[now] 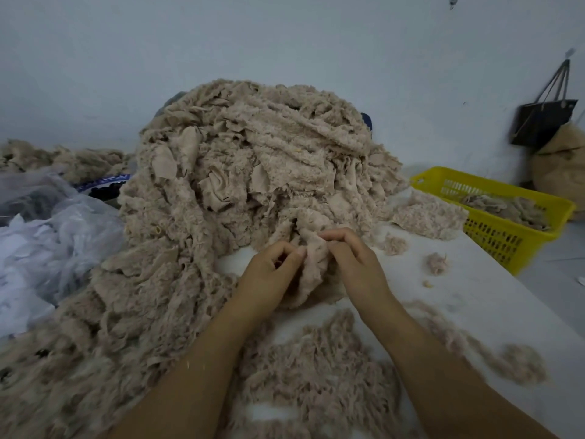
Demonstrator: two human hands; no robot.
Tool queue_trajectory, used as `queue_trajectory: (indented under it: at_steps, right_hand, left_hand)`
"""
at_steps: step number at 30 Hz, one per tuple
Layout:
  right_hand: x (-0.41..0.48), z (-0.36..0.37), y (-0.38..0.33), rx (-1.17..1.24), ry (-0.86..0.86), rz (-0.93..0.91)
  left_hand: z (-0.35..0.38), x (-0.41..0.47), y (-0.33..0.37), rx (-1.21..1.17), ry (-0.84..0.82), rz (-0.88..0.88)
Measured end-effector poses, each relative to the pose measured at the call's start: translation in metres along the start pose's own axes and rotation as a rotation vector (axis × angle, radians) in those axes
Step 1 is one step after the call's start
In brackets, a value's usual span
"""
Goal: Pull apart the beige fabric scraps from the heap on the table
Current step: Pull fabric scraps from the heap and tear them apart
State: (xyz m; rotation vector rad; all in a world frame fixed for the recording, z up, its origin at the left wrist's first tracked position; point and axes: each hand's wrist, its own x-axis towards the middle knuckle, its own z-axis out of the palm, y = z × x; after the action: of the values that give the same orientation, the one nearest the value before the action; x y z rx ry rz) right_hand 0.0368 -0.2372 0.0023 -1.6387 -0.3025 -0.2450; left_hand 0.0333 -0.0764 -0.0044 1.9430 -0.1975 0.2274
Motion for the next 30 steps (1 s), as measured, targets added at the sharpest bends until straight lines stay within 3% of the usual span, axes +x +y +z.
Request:
queue_trajectory:
  at_steps: [3,6,12,15,20,25,27,30]
  right_hand:
    - [0.004,-0.004,0.004,-0.053,0.142,0.024]
    - [0.004,-0.006,0.004,-0.126,0.212,0.034]
    - [-0.004,0.013,0.006,-0.368,-0.170,0.082]
    - [0.000,0.010,0.007,-0.364,-0.106,0.038]
    - [0.000,0.003,0.002,-0.155,-0.025,0.067]
    - [-0.002,0.008,-0.003,-0.129,-0.045,-0.033]
    - [-0.004,0.010,-0.002,-0.158,-0.112,-0.061]
    - [-0.004,0.011,0.001,-0.196,-0.166,-0.048]
  left_hand:
    - [-0.003,-0.003,0.005,-0.307,0.029,-0.135]
    - [-0.003,-0.002,0.009,-0.427,0.099,-0.163]
    - [-0.004,-0.003,0.008,-0.473,0.091,-0.111]
    - [-0.003,-0.002,0.009,-0.510,0.107,-0.126]
    - [-0.001,-0.002,0.013,-0.435,0.123,-0.179]
    - [-0.001,-0.007,0.013,-0.260,-0.109,-0.099]
    - [0.000,-0.007,0.013,-0.335,-0.127,-0.159]
    - [-0.001,-0.001,0.011,-0.588,0.037,-0.313]
